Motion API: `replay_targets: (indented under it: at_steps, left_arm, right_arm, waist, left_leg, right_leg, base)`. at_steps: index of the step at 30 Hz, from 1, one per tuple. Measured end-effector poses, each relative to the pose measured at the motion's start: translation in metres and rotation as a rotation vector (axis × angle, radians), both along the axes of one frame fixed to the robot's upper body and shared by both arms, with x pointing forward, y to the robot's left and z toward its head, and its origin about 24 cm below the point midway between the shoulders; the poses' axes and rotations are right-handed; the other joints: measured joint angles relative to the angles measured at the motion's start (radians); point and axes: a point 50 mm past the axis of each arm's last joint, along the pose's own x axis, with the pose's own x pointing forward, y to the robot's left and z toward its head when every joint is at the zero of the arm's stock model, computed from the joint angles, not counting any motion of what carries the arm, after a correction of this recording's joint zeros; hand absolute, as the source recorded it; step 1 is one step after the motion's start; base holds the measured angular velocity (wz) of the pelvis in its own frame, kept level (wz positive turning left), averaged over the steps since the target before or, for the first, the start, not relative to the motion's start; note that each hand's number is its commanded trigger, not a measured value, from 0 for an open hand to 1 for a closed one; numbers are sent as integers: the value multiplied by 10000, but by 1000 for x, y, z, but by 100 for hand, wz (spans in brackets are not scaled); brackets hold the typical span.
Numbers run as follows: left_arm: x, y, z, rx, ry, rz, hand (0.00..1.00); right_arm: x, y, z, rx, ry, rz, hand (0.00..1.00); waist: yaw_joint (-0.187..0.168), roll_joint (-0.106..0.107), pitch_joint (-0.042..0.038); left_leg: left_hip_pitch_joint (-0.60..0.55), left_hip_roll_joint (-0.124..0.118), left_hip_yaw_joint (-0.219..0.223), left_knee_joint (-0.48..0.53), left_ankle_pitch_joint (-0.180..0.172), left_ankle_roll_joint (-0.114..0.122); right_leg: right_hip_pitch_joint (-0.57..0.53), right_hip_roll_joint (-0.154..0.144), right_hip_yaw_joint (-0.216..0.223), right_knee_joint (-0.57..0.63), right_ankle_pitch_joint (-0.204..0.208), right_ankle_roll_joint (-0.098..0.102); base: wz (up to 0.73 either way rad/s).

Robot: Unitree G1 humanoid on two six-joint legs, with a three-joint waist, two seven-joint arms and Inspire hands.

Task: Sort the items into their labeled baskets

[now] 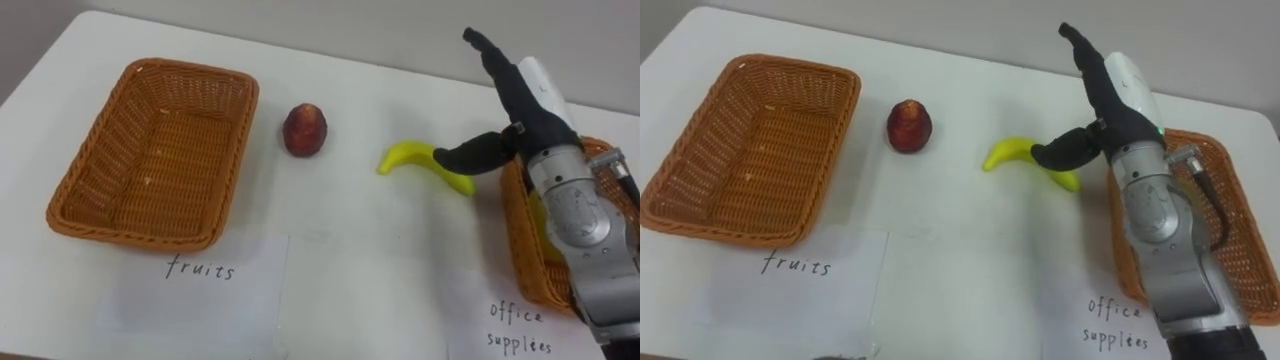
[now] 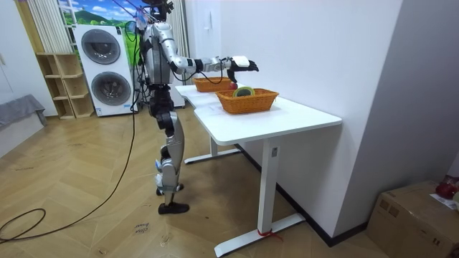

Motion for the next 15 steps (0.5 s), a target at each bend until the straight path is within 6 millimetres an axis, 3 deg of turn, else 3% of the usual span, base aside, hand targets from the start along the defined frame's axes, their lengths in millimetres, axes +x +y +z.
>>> replay_targets:
  at_steps: [15]
  left_arm:
    - [-5,1,0,10,239,42,0]
  right_arm:
    - [6,-8,-16,-360,1040,-117,0]
  waist:
    - [224,56,27]
  left_leg:
    - [69,3,-51,67,5,-2]
  right_leg:
    - [169,-9,18,24,1,-1]
  base:
    - [0]
